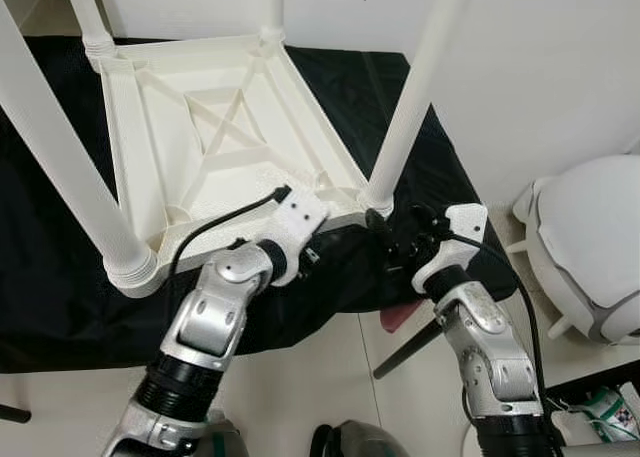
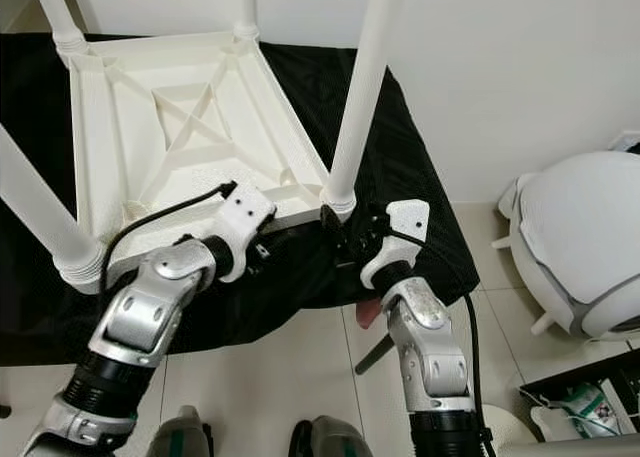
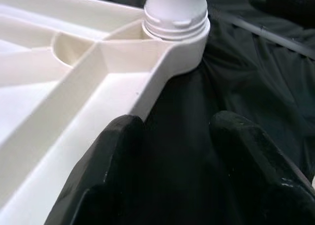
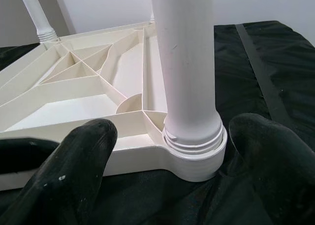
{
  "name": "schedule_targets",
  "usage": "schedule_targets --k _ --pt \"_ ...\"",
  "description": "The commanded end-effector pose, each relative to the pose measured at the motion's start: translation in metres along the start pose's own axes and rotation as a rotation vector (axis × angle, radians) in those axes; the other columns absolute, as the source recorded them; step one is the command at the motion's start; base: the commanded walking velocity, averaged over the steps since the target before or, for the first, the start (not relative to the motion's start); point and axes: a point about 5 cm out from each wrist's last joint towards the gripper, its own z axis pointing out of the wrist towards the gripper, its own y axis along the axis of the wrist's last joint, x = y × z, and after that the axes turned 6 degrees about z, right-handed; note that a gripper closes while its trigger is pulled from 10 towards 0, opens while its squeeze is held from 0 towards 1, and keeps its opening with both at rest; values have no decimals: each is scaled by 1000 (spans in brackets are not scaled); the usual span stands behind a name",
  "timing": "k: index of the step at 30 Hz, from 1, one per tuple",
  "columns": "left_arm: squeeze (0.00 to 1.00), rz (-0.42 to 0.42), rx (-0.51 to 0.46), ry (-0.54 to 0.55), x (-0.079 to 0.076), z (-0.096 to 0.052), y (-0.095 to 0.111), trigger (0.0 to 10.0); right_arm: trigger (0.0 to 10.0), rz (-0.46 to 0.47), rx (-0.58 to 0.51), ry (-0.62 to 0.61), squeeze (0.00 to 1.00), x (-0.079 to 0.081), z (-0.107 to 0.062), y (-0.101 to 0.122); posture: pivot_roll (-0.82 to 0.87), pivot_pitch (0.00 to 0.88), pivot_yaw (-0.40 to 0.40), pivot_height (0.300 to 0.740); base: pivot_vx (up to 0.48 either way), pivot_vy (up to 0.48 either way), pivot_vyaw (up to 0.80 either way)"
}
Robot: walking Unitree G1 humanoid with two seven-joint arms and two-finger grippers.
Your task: Building children table
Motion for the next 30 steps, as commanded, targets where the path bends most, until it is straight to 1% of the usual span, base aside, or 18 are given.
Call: schedule_targets --k 1,2,3,5,6,7,9,10,12,14,15,16,17,18,20,21,22,30 --pt "0 -24 93 357 19 0 -7 10000 10000 -1 -6 -5 0 0 0 3 -16 42 -80 740 0 0 0" --pt "0 -24 93 357 19 0 -7 10000 10000 -1 -6 -5 0 0 0 3 -16 42 -80 740 0 0 0" --pt "0 -38 108 382 21 1 -8 10000 10000 -1 -6 -7 0 0 0 3 -16 42 -80 740 0 0 0" --pt "0 -33 123 437 25 1 -8 10000 10000 0 -6 -9 0 1 0 3 -16 42 -80 740 0 0 0" --pt "0 -33 123 437 25 1 -8 10000 10000 0 -6 -9 0 1 0 3 -16 42 -80 740 0 0 0" --pt "0 -59 128 473 28 1 -7 10000 10000 0 -7 -10 0 1 0 3 -16 42 -80 740 0 0 0" --pt "0 -55 140 517 31 1 -6 10000 10000 1 -7 -12 0 1 0 2 -21 34 -77 740 0 0 0" --pt "0 -68 120 523 31 2 -3 10000 10000 2 -7 -12 0 1 0 2 -21 34 -77 740 0 0 0" --pt "0 -47 53 503 29 3 9 10000 10000 1 -7 -12 0 2 0 2 -21 34 -77 740 0 0 0" --pt "0 -47 53 503 29 3 9 10000 10000 1 -7 -12 0 2 0 2 -21 34 -77 740 0 0 0" --pt "0 -36 22 486 27 3 14 10000 10000 1 -6 -11 0 2 0 2 -21 34 -77 740 0 0 0" --pt "0 -22 -22 443 23 3 21 10000 10000 -1 -4 -11 0 1 0 2 -23 29 -80 740 0 0 0" --pt "0 -8 -89 371 15 3 30 10000 10000 -3 -2 -10 0 1 0 2 -23 29 -80 740 0 0 0" --pt "0 -8 -89 371 15 3 30 10000 10000 -3 -2 -10 0 1 0 2 -23 29 -80 740 0 0 0" --pt "0 -10 -174 269 3 1 42 10000 10000 -6 1 -8 0 1 0 1 -23 29 -80 740 0 0 0" --pt "0 -10 -174 269 3 1 42 10000 10000 -6 1 -8 0 1 0 1 -23 29 -80 740 0 0 0" --pt "0 -19 -199 240 -1 0 45 10000 10000 -7 2 -7 0 1 0 1 -23 29 -80 740 0 0 0" --pt "0 -19 -128 257 2 5 34 10000 10000 -9 3 1 0 2 3 0 -14 17 -83 740 0 0 0"
